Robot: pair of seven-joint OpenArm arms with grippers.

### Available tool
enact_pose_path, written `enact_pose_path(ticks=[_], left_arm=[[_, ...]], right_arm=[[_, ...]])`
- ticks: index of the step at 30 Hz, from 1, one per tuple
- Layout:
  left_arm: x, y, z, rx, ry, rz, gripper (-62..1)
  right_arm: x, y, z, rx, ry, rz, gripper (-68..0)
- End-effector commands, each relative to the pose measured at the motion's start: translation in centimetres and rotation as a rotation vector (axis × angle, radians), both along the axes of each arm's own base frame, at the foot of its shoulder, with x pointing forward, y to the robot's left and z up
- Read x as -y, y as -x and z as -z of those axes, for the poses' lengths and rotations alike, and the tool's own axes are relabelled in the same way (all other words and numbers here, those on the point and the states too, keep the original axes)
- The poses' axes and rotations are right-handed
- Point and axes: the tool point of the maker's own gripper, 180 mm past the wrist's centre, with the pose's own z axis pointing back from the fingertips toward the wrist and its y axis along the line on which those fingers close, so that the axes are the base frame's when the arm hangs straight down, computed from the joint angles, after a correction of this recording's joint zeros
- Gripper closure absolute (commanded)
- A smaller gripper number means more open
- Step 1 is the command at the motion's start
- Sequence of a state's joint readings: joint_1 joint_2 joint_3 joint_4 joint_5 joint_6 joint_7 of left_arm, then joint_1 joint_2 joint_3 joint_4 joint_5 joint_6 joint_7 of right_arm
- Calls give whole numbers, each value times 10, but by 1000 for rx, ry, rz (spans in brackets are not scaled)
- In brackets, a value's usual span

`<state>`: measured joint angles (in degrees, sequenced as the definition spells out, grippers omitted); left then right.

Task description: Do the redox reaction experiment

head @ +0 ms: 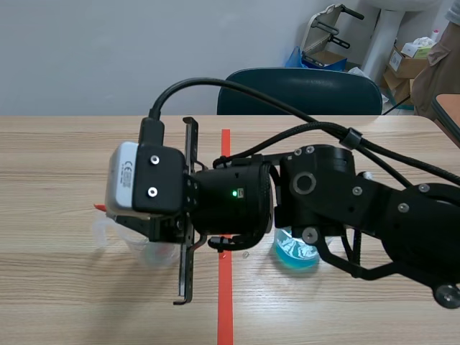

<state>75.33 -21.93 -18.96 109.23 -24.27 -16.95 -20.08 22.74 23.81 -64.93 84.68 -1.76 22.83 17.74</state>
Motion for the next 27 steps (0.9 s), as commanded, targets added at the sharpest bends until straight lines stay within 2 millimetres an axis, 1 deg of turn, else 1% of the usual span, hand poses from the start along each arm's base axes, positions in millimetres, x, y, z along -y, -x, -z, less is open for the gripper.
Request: enact_pose_path(ticks=[1, 4, 9, 19, 27], left_arm=[[1, -4, -8, 31, 9, -3, -623], [1, -4, -8, 31, 9, -3, -623], [1, -4, -8, 31, 9, -3, -623], [1, -4, -8, 31, 9, -2, -623], [1, -4, -8, 31, 9, -2, -623]], right_arm=[[-2, -13, -21, 21, -42, 12, -7], [-2, -15, -26, -19, -35, -3, -7], [-3, -25, -39, -48, -38, 17, -8], [0, -45, -73, -63, -67, 71, -8], [0, -47, -99, -69, -83, 83, -8]])
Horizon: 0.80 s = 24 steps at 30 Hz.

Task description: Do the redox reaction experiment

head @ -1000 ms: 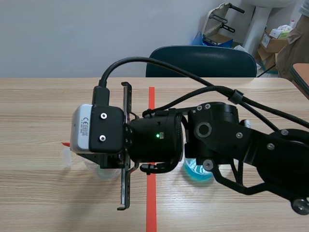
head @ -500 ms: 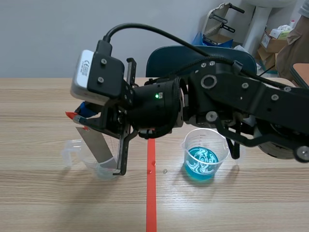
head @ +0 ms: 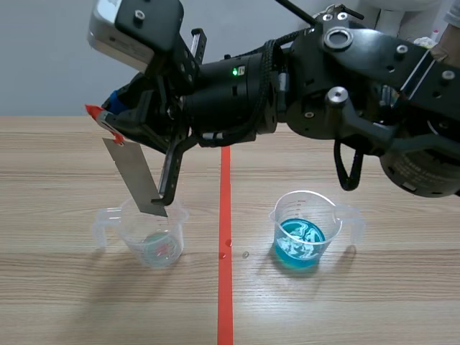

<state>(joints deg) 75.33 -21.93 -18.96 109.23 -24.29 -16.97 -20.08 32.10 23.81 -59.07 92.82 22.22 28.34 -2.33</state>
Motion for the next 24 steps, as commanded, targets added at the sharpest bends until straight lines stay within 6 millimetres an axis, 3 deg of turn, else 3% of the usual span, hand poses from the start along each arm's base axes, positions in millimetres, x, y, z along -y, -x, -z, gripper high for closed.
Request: enact_pose_path(ticks=[1, 17, 24], left_arm=[[1, -4, -8, 31, 8, -2, -623], [1, -4, -8, 31, 8, -2, -623], [1, -4, -8, 31, 8, -2, -623]], right_arm=[[-1, -4, -25, 39, -38, 1, -8], [7, 2, -74, 59, -53, 42, -8], [9, 3, -82, 60, -70, 45, -8]])
